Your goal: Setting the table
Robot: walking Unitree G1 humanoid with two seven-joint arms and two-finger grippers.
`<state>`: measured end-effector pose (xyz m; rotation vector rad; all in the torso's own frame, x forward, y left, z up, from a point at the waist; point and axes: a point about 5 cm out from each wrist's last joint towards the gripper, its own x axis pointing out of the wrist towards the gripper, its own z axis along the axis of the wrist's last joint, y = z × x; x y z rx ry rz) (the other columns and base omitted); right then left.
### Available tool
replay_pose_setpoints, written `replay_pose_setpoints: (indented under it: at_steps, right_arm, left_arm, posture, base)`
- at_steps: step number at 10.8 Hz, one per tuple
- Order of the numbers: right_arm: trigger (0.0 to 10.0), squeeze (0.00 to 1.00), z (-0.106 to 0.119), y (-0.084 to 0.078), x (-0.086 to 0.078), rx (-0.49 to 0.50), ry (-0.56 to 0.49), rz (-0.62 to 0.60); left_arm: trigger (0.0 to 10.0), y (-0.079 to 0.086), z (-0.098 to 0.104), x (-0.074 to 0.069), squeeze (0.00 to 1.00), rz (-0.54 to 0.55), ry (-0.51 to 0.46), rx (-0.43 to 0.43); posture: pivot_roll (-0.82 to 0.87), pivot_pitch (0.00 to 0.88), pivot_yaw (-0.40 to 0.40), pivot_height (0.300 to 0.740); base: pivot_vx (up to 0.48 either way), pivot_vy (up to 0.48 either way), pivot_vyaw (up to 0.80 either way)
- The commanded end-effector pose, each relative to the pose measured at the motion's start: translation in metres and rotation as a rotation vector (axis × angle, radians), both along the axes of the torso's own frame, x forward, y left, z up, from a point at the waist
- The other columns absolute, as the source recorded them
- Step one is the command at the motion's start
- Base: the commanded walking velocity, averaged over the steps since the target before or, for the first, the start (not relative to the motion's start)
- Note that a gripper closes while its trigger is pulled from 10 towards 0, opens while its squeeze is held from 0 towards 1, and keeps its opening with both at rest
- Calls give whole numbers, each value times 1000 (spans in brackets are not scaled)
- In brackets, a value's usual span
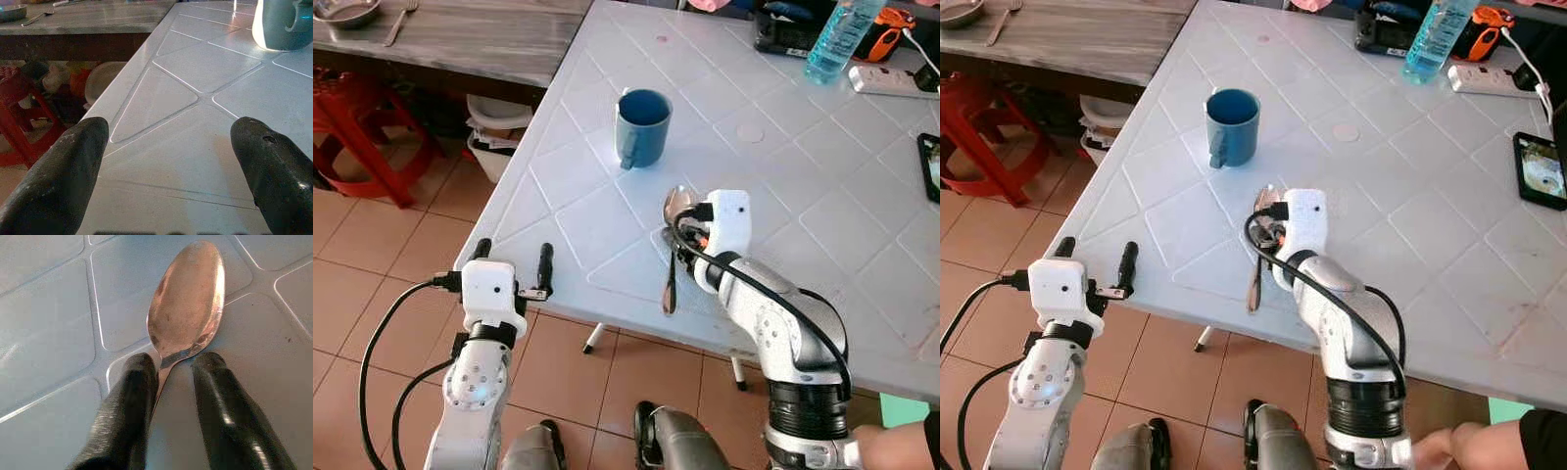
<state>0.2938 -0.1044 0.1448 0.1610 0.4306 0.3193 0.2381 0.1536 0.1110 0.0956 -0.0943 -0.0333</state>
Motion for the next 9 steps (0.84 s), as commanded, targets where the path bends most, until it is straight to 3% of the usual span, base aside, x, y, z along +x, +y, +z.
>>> replay_pose_setpoints:
  at_steps: [1, 3, 6, 8, 9]
  right_arm:
    - [0, 0, -59, -2, -20, -38, 277, 35]
    - [0, 0, -76, -15, -26, -149, 283, 57]
    - [0, 0, -86, -41, -23, -371, 191, 92]
    - [0, 0, -74, -54, -10, -432, 59, 71]
    - [0, 0, -73, -55, -8, -423, 44, 60]
  left_arm:
    - [10000, -1, -2, -1, 0, -9, 16, 2]
    - [10000, -1, -2, -2, 0, -14, 18, 1]
    - [10000, -2, -3, -3, 0, -14, 24, 0]
    - [10000, -2, -3, -3, 0, -18, 28, 2]
    - [10000, -3, -3, -2, 0, -21, 27, 2]
  posture:
    - [-24, 236, -16, 740]
    - [-21, 239, -19, 740]
    - [-17, 241, -20, 740]
    - [-20, 241, -19, 740]
    - [-21, 240, -19, 740]
  base:
    - [0, 0, 0]
    - [0, 0, 0]
    - [0, 0, 0]
    - [0, 0, 0]
    - [0, 0, 0]
